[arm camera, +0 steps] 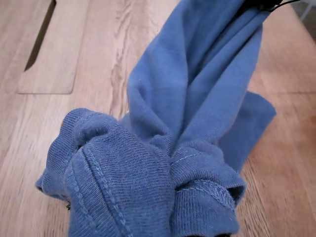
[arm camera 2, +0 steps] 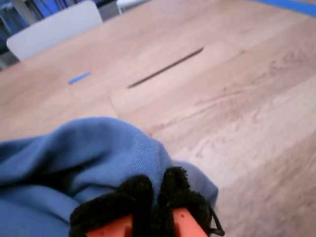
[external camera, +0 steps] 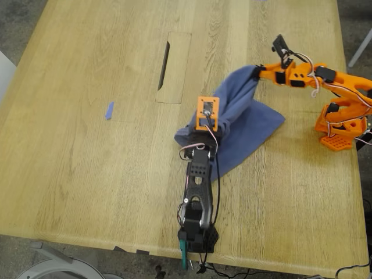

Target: Fold a T-shirt

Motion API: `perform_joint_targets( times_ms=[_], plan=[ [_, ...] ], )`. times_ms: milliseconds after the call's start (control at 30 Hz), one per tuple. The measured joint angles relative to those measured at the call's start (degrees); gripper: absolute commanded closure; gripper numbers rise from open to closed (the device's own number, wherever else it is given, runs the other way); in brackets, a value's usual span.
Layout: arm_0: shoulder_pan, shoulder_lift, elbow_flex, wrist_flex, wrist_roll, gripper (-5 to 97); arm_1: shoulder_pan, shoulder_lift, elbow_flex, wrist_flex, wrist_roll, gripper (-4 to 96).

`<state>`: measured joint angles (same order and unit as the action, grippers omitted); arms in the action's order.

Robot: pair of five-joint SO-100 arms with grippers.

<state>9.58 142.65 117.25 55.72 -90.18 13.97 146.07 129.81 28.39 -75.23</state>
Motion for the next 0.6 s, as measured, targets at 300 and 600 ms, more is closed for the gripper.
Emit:
perform_joint_targets(
  times_ms=[300, 600],
  plan=[
    [10.72, 11.87, 11.51, 4.31, -0.44, 92, -3.78, 14.33, 8.17, 13.18, 0.00, 91.5],
    [17.67, 13.89, 19.16, 4.31, -0.53, 92, -8.70, 22.41, 15.47, 19.95, 0.00, 91.4]
  ],
)
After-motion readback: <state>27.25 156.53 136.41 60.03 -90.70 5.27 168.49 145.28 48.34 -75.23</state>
